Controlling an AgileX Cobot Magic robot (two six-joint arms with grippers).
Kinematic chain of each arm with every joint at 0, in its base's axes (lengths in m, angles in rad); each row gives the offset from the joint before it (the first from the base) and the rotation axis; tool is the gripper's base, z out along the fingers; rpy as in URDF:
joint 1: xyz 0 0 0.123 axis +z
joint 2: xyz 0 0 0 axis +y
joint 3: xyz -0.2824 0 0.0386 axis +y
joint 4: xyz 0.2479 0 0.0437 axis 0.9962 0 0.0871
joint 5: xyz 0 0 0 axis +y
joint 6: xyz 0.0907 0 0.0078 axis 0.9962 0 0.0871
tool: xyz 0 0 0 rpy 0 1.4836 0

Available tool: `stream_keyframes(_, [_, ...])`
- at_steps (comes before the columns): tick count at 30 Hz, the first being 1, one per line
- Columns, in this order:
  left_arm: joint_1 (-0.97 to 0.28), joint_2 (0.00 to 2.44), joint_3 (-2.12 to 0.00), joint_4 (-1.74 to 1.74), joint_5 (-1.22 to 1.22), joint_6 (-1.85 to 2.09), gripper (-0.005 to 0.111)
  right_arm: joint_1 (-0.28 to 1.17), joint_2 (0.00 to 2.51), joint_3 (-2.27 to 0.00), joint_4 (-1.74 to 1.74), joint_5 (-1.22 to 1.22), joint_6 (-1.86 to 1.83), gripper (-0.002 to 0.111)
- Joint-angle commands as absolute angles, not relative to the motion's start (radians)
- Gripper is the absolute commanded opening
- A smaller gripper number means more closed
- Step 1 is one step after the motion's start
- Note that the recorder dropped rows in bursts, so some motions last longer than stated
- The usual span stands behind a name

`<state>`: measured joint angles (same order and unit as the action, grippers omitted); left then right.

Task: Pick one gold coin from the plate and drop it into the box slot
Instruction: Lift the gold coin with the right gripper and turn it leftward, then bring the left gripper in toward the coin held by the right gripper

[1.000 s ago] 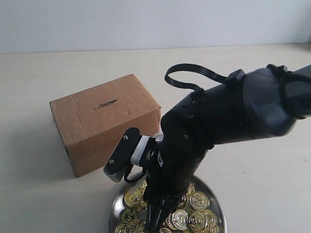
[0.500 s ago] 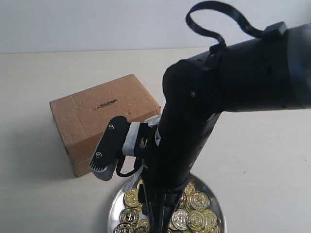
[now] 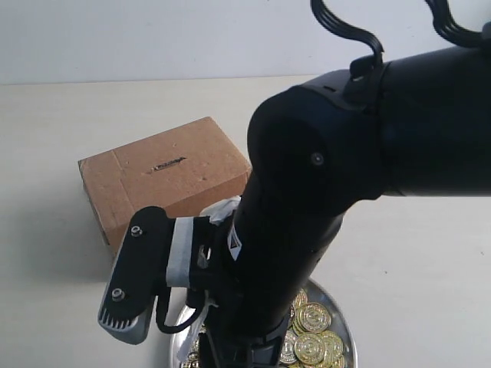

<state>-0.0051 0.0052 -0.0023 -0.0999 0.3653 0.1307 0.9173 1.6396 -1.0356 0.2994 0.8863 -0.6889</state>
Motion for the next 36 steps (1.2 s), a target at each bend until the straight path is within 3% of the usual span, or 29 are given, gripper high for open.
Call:
stream_keyframes(1, [-0.011, 0.000, 0.000, -0.109, 0.354, 0.126, 0.000, 0.919, 1.629, -1.033, 0.316, 0.857, -0.690, 0.017])
stream_keyframes(9, [-0.011, 0.000, 0.000, -0.126, 0.304, 0.185, 0.000, 0.919, 1.629, -1.033, 0.316, 0.855, -0.711, 0.017])
stream_keyframes(17, [-0.011, 0.000, 0.000, -0.712, 0.115, 0.023, 0.000, 0.919, 1.629, -1.033, 0.316, 0.831, -0.713, 0.017])
stream_keyframes(28, [-0.011, 0.000, -0.024, -0.911, 0.379, 0.049, 0.000, 0.919, 1.629, -1.033, 0.303, 0.791, -0.713, 0.017])
stream_keyframes(33, [-0.011, 0.054, -0.066, -1.169, 0.523, 0.332, 0.013, 0.919, 1.629, -1.033, 0.265, 0.777, -0.713, 0.017])
stream_keyframes(36, [-0.011, 0.132, -0.101, -1.207, 0.586, 0.394, 0.027, 0.919, 1.629, -1.033, 0.249, 0.759, -0.713, 0.017])
